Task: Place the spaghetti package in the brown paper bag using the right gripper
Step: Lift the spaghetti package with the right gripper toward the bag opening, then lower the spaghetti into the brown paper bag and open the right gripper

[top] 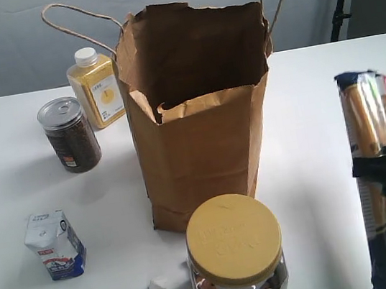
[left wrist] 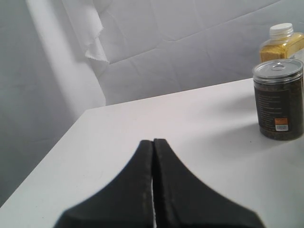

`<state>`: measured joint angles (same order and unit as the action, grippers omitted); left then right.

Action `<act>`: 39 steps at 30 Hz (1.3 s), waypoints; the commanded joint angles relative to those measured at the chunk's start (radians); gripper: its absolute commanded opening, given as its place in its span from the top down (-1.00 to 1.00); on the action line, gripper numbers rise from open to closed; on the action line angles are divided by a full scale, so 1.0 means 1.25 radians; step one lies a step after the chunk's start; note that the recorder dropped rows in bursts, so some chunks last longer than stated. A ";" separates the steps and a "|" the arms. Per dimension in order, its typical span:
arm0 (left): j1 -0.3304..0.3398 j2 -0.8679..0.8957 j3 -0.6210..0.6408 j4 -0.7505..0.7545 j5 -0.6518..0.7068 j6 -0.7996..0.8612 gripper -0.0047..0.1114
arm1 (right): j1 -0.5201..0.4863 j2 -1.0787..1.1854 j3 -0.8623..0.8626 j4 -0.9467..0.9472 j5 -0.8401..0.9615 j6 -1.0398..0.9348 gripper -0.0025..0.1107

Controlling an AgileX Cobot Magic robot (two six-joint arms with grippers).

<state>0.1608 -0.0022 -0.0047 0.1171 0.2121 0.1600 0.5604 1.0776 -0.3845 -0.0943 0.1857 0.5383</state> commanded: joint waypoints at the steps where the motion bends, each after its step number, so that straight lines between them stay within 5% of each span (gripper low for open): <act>1: -0.001 0.002 0.004 -0.003 -0.002 -0.003 0.92 | -0.002 -0.214 0.011 0.001 -0.059 0.001 0.96; 9: -0.001 0.002 0.004 -0.003 -0.002 -0.003 0.92 | -0.002 -0.489 0.007 -0.037 -0.127 0.013 0.96; 15: -0.001 0.002 0.004 -0.003 -0.002 -0.003 0.92 | -0.002 -0.524 0.007 -0.118 -0.335 0.043 0.96; 26: -0.001 0.002 0.004 -0.003 -0.002 -0.003 0.92 | -0.001 -0.261 -0.077 -0.378 -0.705 0.091 0.96; 39: -0.001 0.002 0.004 -0.003 -0.002 -0.003 0.92 | 0.148 0.131 -0.456 -0.395 -0.688 0.108 0.96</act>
<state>0.1608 -0.0022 -0.0047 0.1171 0.2121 0.1600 0.7310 1.1713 -0.8674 -0.6084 -0.6284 0.6696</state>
